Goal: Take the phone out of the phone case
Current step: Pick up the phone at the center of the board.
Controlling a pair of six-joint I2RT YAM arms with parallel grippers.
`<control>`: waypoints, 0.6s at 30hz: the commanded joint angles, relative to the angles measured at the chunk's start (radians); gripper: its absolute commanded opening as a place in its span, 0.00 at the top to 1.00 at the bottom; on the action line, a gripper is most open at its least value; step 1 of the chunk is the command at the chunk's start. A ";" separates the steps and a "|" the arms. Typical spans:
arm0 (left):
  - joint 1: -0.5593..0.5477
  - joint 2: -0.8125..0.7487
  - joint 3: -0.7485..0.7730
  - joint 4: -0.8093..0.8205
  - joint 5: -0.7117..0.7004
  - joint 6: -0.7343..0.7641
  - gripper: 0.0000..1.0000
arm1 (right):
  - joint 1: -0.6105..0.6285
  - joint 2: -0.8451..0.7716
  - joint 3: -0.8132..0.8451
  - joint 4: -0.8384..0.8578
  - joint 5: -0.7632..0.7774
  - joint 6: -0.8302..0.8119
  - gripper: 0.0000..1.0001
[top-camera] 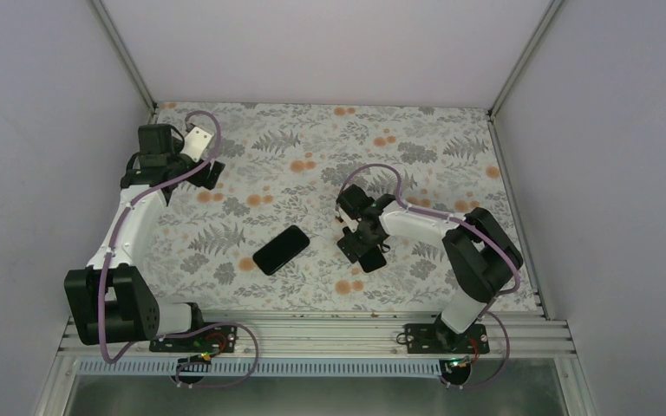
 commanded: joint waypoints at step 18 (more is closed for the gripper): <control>0.020 0.011 -0.043 0.020 0.059 0.036 0.00 | -0.030 0.038 0.006 0.024 0.070 -0.105 0.02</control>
